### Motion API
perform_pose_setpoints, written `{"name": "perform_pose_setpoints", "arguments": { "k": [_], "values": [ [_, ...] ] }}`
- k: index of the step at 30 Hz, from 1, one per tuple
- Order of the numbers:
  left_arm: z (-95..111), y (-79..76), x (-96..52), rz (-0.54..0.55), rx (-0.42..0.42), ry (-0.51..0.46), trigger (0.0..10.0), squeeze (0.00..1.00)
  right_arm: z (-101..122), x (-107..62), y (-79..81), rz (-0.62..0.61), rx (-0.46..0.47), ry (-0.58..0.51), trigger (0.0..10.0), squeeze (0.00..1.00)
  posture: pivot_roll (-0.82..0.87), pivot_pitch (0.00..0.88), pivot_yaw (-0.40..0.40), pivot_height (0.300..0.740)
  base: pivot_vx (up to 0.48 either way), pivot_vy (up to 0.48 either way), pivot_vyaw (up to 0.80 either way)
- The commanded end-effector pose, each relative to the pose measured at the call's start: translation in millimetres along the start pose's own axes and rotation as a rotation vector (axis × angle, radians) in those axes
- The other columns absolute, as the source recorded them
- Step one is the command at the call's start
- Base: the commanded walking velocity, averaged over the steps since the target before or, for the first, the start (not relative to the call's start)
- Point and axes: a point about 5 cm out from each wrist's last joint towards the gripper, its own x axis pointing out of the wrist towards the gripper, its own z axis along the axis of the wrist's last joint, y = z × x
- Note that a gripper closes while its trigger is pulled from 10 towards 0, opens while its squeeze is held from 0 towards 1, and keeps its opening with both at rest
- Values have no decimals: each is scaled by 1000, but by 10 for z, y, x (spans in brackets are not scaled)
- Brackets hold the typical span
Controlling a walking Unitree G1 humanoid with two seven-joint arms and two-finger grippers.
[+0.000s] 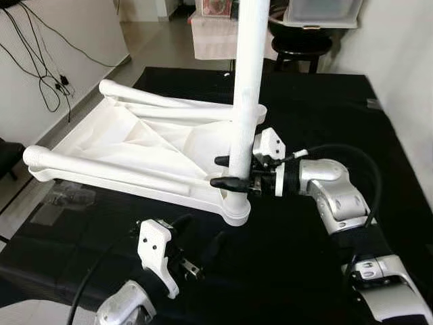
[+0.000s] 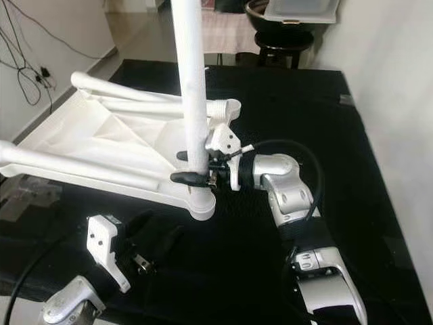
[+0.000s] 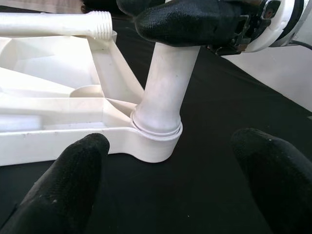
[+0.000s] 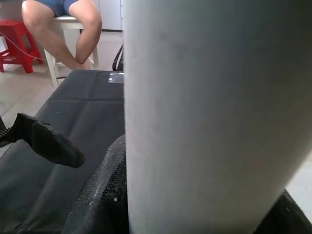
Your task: Building children table
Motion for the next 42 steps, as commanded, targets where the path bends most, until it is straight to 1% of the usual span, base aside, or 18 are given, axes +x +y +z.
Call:
{"name": "perform_pose_setpoints", "arguments": {
  "k": [1,7,8,9,10,13,15,23,24,26,27,29,31,36,37,38,39,42],
  "values": [
    [-17,-12,-22,4,-7,16,10000,0,-181,-49,29,-24,17,83,0,0,108,138,23,740,0,0,0],
    [-13,-10,-14,3,-10,16,10000,0,-345,-248,-6,-211,85,150,0,0,94,141,15,740,0,0,0],
    [-11,-7,-15,2,-10,15,10000,0,-599,-511,-99,-779,241,320,0,0,93,143,7,740,0,0,0],
    [-10,-6,-16,2,-10,16,10000,0,-677,-619,-96,-937,279,382,0,0,93,143,7,740,0,0,0],
    [-9,-4,-14,3,-9,15,10000,0,-689,-751,-29,-1057,223,399,0,0,90,141,0,740,0,0,0],
    [-6,7,-8,5,-8,13,10000,0,-669,-806,182,-1097,206,351,0,0,81,142,6,740,0,0,0],
    [-9,23,10,4,-7,11,10000,0,-726,-827,366,-1097,268,354,0,0,62,135,5,740,0,0,0],
    [-18,51,50,-2,-7,7,10000,0,-608,-759,270,-1115,216,353,0,0,53,118,-10,740,0,0,0],
    [-17,58,53,4,-3,4,10000,0,-594,-655,305,-1084,235,355,10000,0,58,113,-12,740,0,0,0],
    [-16,64,53,10,1,1,10000,0,-584,-571,362,-1043,256,351,10000,0,58,113,-12,740,0,0,0],
    [-16,65,53,11,1,1,10000,0,-555,-500,382,-988,279,320,10000,1000,60,113,-13,740,0,0,0],
    [-16,66,54,12,1,1,10000,0,-530,-461,396,-954,293,298,10000,1000,60,113,-13,740,0,0,0],
    [-16,61,57,11,0,0,10000,0,-389,-462,159,-871,231,221,10000,1000,63,112,-8,740,0,0,0],
    [-15,55,57,9,-2,0,10000,0,-215,-475,-23,-770,170,131,10000,1000,66,115,-9,740,0,0,0],
    [-15,53,56,8,-2,0,10000,0,-161,-459,-35,-715,164,102,10000,929,66,117,-9,740,0,0,0],
    [-14,48,54,7,-3,0,10000,0,-100,-437,-40,-630,146,66,10000,0,66,118,-10,740,0,0,0],
    [-14,33,50,5,-5,0,10000,0,-16,-409,-31,-460,111,16,10000,0,79,123,-10,740,0,0,0],
    [-14,27,48,5,-5,1,10000,0,4,-405,-24,-412,103,5,10000,0,79,123,-10,740,0,0,0]
  ]
}}
